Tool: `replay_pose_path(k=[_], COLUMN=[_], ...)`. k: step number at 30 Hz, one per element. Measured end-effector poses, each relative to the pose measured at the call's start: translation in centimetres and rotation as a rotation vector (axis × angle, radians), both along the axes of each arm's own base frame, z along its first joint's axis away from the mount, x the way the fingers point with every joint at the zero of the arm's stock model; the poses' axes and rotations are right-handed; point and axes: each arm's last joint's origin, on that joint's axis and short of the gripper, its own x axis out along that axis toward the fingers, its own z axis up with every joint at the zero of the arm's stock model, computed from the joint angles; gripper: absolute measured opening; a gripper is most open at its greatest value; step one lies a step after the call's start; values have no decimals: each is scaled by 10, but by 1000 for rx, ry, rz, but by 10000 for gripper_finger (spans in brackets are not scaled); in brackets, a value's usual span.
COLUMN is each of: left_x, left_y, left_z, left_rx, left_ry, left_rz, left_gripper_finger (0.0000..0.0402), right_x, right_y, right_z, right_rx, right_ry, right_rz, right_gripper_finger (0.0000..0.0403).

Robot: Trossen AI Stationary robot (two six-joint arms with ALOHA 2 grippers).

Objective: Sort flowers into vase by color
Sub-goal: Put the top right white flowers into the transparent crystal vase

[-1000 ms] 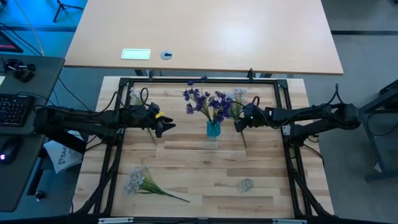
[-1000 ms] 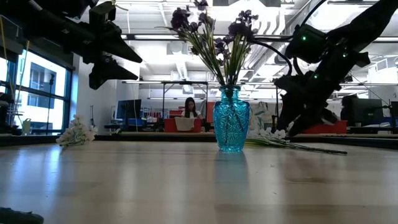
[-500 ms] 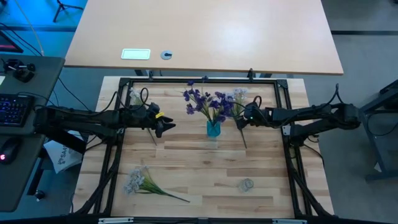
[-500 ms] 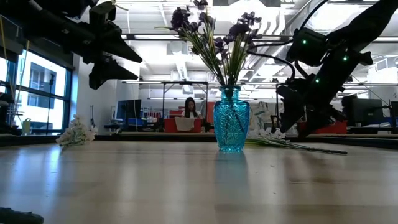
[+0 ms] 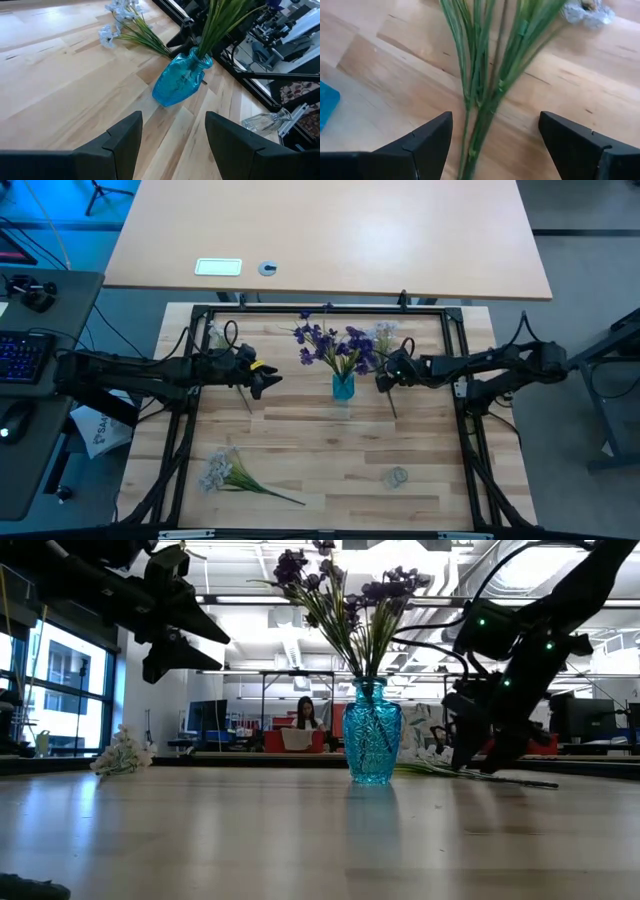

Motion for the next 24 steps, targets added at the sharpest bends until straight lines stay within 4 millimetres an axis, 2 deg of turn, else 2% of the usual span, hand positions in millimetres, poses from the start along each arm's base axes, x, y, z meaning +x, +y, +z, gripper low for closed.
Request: replay_pose_path(k=[8, 12, 16, 21, 22, 24], left_x=[0, 0, 0, -1, -1, -1], left_y=[0, 0, 0, 0, 0, 0], left_z=[0, 0, -1, -2, -3, -3], left_rx=[-1, -1, -1, -4, -4, -4], left_ry=[-1, -1, 6, 27, 31, 32], left_rz=[2, 2, 2, 2, 2, 2], left_gripper_finger=[204, 204, 204, 204, 204, 204], right_x=[4, 3, 0, -6, -7, -11], right_y=[4, 4, 4, 5, 5, 6], right_z=[-7, -11, -14, -14, -12, -6], right_rx=[-50, -51, -53, -46, -39, -11], right_ry=[32, 78, 125, 166, 165, 149], right_rz=[-6, 9, 0, -35, -31, -15], right_gripper_finger=[294, 266, 191, 43, 23, 14])
